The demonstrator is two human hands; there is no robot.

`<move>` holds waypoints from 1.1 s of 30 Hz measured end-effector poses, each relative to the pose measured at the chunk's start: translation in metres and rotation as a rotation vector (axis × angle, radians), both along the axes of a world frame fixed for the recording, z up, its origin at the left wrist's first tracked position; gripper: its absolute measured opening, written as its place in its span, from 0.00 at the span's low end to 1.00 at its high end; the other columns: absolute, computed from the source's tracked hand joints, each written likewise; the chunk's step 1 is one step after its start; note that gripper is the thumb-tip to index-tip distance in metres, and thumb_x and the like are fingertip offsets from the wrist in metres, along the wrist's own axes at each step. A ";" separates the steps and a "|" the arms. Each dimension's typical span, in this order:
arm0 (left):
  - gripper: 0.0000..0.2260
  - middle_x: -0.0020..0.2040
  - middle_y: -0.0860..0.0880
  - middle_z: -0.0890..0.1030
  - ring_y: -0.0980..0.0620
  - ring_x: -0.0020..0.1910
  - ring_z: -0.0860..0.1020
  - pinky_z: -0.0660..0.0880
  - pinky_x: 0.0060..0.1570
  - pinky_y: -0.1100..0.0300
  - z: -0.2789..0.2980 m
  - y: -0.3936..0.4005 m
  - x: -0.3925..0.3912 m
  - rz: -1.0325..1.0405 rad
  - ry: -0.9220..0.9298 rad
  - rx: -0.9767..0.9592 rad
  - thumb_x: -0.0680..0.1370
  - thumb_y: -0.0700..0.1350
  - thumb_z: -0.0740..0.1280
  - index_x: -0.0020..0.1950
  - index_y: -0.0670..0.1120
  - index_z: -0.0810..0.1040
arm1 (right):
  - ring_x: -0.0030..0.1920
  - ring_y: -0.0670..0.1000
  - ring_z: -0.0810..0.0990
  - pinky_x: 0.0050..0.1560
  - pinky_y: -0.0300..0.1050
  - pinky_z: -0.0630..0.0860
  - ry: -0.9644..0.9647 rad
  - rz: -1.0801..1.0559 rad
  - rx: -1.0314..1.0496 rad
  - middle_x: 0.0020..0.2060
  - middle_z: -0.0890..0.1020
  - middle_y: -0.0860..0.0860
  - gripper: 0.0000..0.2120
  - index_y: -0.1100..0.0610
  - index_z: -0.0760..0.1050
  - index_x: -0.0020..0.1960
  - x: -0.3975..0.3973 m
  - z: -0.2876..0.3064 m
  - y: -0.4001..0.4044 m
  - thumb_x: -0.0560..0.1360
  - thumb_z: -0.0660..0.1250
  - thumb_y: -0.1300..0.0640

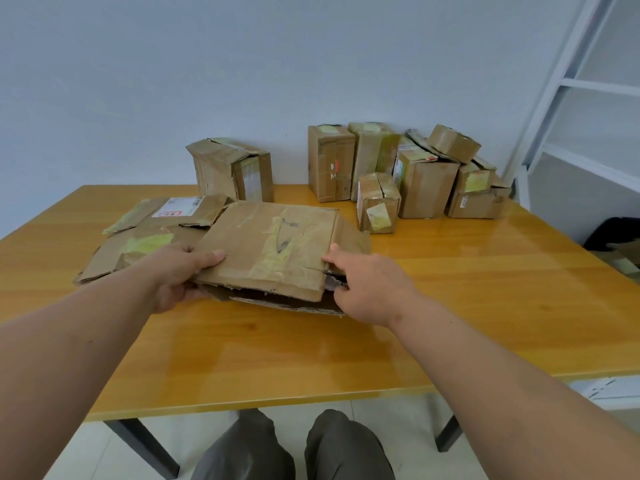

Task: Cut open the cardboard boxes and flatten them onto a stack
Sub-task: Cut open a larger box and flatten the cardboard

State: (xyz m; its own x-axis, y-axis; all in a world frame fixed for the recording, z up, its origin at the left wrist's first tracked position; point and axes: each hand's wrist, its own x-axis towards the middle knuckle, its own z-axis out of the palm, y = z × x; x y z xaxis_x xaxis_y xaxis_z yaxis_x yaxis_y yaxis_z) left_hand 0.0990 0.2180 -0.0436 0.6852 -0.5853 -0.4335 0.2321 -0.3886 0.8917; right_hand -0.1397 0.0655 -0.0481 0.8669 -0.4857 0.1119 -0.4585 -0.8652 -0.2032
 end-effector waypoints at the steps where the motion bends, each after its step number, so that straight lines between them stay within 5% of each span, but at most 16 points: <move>1: 0.08 0.54 0.40 0.81 0.40 0.52 0.81 0.83 0.43 0.47 -0.001 0.002 0.004 -0.001 0.007 -0.004 0.76 0.41 0.71 0.52 0.44 0.74 | 0.47 0.47 0.76 0.37 0.35 0.68 -0.017 0.014 0.075 0.72 0.71 0.47 0.27 0.49 0.65 0.75 0.000 0.001 -0.003 0.76 0.61 0.55; 5: 0.15 0.55 0.43 0.82 0.45 0.49 0.82 0.83 0.35 0.54 -0.001 0.009 0.016 -0.096 -0.009 0.004 0.75 0.41 0.71 0.60 0.44 0.76 | 0.36 0.43 0.71 0.39 0.37 0.72 -0.372 -0.099 0.621 0.50 0.81 0.49 0.13 0.54 0.79 0.60 -0.007 0.022 -0.016 0.77 0.64 0.56; 7: 0.17 0.54 0.45 0.83 0.47 0.47 0.82 0.82 0.34 0.57 0.004 0.011 0.016 -0.219 -0.007 0.019 0.73 0.42 0.71 0.62 0.45 0.77 | 0.43 0.45 0.76 0.44 0.42 0.75 -0.513 -0.270 0.587 0.45 0.77 0.42 0.11 0.49 0.78 0.58 -0.012 0.026 -0.026 0.76 0.66 0.55; 10: 0.20 0.54 0.46 0.84 0.49 0.46 0.82 0.79 0.32 0.60 0.013 0.008 0.010 -0.386 -0.041 0.079 0.71 0.42 0.72 0.62 0.48 0.79 | 0.51 0.52 0.77 0.55 0.52 0.76 -0.360 -0.445 0.499 0.47 0.78 0.46 0.11 0.49 0.74 0.55 -0.019 0.016 -0.036 0.74 0.67 0.49; 13: 0.18 0.57 0.46 0.81 0.48 0.52 0.80 0.77 0.41 0.57 0.019 -0.005 0.004 -0.377 -0.184 0.082 0.74 0.40 0.72 0.63 0.50 0.78 | 0.46 0.54 0.78 0.47 0.51 0.75 -0.265 -0.526 0.774 0.44 0.79 0.50 0.20 0.59 0.78 0.51 -0.023 0.002 -0.034 0.74 0.65 0.41; 15: 0.18 0.58 0.46 0.79 0.47 0.56 0.77 0.75 0.53 0.54 0.020 -0.015 0.003 -0.325 -0.394 0.108 0.75 0.43 0.73 0.64 0.51 0.77 | 0.41 0.52 0.77 0.41 0.47 0.71 -0.246 -0.581 0.970 0.40 0.79 0.49 0.22 0.56 0.79 0.48 -0.027 -0.001 -0.031 0.72 0.65 0.36; 17: 0.21 0.59 0.48 0.76 0.46 0.59 0.74 0.72 0.59 0.50 0.025 -0.023 0.003 -0.344 -0.791 0.305 0.75 0.52 0.73 0.66 0.53 0.75 | 0.30 0.49 0.71 0.35 0.44 0.68 -0.191 -0.576 1.083 0.31 0.74 0.49 0.22 0.53 0.77 0.46 -0.031 -0.002 -0.031 0.72 0.65 0.33; 20: 0.22 0.59 0.47 0.74 0.46 0.57 0.72 0.73 0.55 0.51 0.038 -0.033 -0.009 -0.428 -1.301 0.603 0.75 0.60 0.69 0.64 0.52 0.73 | 0.20 0.46 0.62 0.30 0.43 0.64 -0.178 -0.526 1.227 0.27 0.70 0.48 0.18 0.53 0.73 0.42 -0.036 -0.001 -0.035 0.73 0.67 0.38; 23: 0.24 0.56 0.49 0.77 0.49 0.52 0.75 0.73 0.49 0.55 0.051 -0.034 -0.029 -0.561 -1.287 0.671 0.77 0.63 0.64 0.66 0.50 0.72 | 0.28 0.48 0.74 0.29 0.41 0.67 -0.279 -0.489 1.319 0.35 0.79 0.50 0.14 0.53 0.77 0.47 -0.036 0.001 -0.034 0.69 0.74 0.45; 25: 0.36 0.64 0.49 0.76 0.47 0.59 0.75 0.73 0.57 0.53 0.056 -0.032 -0.041 -0.671 -1.213 0.725 0.72 0.72 0.59 0.73 0.52 0.67 | 0.36 0.52 0.79 0.34 0.43 0.71 -0.395 -0.489 1.289 0.38 0.83 0.52 0.14 0.56 0.79 0.48 -0.032 0.003 -0.033 0.68 0.77 0.51; 29: 0.53 0.79 0.51 0.60 0.46 0.75 0.63 0.60 0.73 0.48 0.064 -0.028 -0.062 -0.927 -0.962 0.771 0.60 0.80 0.58 0.80 0.58 0.49 | 0.43 0.55 0.83 0.37 0.46 0.78 -0.562 -0.491 1.125 0.44 0.84 0.55 0.12 0.59 0.79 0.52 -0.022 0.014 -0.025 0.71 0.76 0.59; 33: 0.59 0.80 0.56 0.42 0.45 0.79 0.53 0.55 0.76 0.45 0.050 -0.023 -0.067 -1.000 -1.032 0.822 0.56 0.81 0.59 0.80 0.58 0.41 | 0.40 0.52 0.82 0.31 0.42 0.74 -0.607 -0.461 1.124 0.45 0.84 0.54 0.10 0.57 0.78 0.53 -0.023 0.016 -0.018 0.74 0.74 0.58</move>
